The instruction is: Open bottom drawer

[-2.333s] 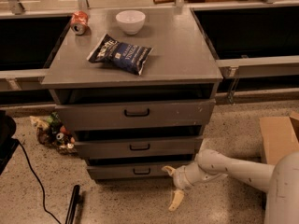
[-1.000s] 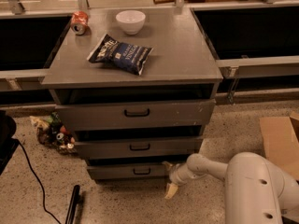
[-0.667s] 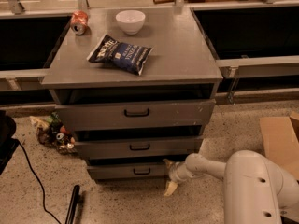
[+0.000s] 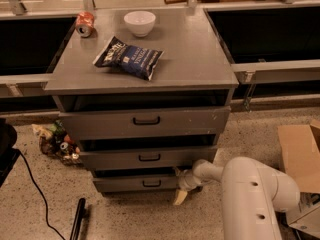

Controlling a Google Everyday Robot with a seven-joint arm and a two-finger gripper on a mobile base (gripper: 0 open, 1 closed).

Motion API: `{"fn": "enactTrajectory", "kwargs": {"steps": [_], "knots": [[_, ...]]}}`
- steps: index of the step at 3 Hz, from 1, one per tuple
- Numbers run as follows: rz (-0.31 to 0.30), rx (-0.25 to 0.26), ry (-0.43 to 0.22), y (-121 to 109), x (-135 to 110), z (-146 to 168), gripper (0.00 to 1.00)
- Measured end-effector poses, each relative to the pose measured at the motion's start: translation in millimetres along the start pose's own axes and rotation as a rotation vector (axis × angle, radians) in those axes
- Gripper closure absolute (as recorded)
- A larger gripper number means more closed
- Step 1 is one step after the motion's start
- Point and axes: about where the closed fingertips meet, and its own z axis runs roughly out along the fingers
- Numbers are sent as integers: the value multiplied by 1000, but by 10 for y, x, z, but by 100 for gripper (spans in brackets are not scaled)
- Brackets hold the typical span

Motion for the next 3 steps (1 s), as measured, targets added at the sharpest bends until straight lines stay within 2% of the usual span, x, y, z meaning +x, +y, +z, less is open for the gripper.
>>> {"fn": "enactTrajectory", "kwargs": {"steps": [1, 2, 3], "knots": [[-15, -38, 9, -41, 1, 178, 18], [-37, -86, -7, 131, -113, 290, 41], [-37, -86, -7, 114, -138, 231, 65]]}}
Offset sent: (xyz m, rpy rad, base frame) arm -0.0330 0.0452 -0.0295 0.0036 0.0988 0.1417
